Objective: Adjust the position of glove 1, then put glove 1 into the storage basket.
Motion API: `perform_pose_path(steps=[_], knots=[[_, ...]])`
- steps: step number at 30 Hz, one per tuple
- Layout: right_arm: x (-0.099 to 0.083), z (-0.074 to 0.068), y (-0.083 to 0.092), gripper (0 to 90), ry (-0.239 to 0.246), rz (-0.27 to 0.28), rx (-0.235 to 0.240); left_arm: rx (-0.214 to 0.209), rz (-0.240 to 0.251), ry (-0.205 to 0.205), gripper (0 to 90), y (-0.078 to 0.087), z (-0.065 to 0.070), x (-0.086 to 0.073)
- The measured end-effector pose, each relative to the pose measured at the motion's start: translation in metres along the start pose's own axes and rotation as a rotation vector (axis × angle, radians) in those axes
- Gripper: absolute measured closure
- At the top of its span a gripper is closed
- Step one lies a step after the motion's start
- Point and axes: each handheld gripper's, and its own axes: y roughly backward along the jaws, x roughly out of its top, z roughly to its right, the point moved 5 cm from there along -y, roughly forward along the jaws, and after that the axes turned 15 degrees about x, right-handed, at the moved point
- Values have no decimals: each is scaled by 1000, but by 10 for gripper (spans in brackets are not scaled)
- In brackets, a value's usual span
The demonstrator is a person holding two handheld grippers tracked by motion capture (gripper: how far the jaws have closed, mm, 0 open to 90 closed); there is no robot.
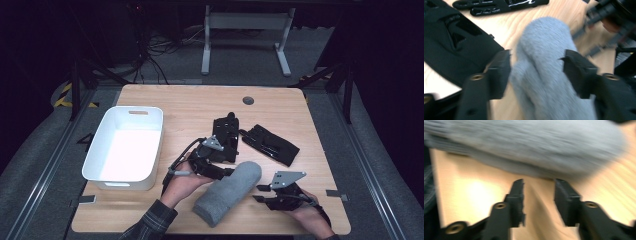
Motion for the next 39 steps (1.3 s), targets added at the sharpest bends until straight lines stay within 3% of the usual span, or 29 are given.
perform_pose_path(steps=[3,7,12,21,27,30,35,39], knots=[[-8,15,11,356,-48,21,-67,-3,3,13,242,5,5,-7],[-18,32,17,247,-104,31,-126,-13,-19,19,149,0,11,-17],[-26,44,15,211,-144,19,-149,11,-81,4,94,-21,16,-22],[-30,52,16,159,-162,22,-193,11,-176,-9,38,-49,20,-36],[-30,54,16,149,-165,34,-206,-28,-206,19,42,-58,18,-43],[-31,55,14,142,-162,29,-210,-32,-207,9,67,-58,19,-43],[-32,56,13,104,-163,45,-221,-67,-208,-10,202,-55,21,-43],[-33,57,11,85,-170,59,-229,-103,-222,0,337,-54,22,-42]])
